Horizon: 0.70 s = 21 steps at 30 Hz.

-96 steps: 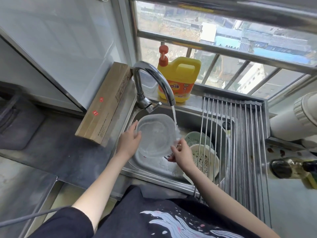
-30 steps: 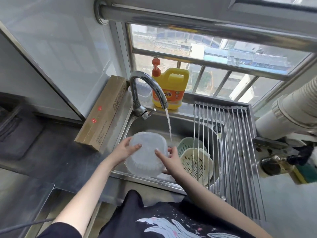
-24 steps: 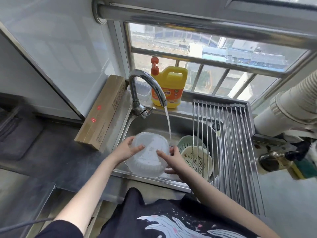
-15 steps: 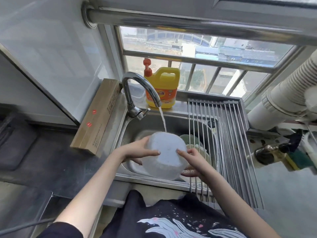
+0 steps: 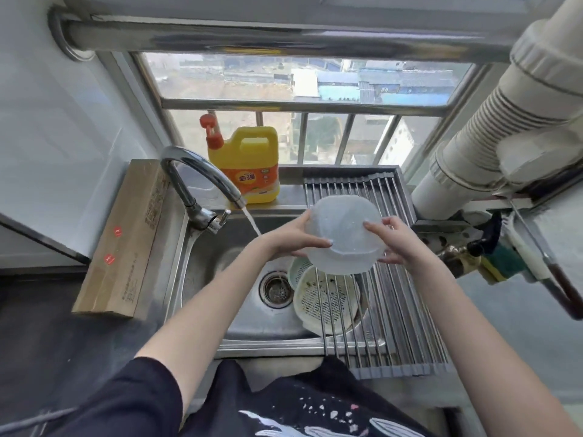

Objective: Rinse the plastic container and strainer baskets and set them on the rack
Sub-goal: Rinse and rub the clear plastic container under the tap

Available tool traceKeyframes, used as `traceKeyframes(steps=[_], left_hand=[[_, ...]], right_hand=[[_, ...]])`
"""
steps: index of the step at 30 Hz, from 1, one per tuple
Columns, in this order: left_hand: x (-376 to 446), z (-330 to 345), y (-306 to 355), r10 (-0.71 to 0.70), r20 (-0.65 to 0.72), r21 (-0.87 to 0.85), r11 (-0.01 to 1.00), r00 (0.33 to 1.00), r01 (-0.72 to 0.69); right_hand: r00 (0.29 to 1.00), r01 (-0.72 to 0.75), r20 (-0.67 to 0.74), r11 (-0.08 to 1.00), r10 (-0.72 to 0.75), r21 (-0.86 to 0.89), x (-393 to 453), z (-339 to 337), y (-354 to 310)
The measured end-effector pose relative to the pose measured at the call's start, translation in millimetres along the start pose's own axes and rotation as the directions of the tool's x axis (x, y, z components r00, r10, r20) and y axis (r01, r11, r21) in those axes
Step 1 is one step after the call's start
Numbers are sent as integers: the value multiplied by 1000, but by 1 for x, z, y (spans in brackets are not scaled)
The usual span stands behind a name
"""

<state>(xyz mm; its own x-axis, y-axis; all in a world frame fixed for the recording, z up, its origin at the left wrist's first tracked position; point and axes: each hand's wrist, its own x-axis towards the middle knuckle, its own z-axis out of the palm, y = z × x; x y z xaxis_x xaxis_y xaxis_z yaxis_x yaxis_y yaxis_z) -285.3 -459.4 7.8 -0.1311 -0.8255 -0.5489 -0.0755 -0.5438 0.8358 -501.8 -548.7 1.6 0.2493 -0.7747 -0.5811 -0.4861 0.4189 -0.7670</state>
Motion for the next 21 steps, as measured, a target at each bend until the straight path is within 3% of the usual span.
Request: traceKeyframes(steps=[8,21], left_hand=[[60,3,0,78,-207,17,997,975,-77],[128,-2,-9,174,-284,221,969,943,-112]], right_hand=[[990,82,-122,993,-71,85,63,7,-6],[934,188,-298,980,-198,-62,108,19,-5]])
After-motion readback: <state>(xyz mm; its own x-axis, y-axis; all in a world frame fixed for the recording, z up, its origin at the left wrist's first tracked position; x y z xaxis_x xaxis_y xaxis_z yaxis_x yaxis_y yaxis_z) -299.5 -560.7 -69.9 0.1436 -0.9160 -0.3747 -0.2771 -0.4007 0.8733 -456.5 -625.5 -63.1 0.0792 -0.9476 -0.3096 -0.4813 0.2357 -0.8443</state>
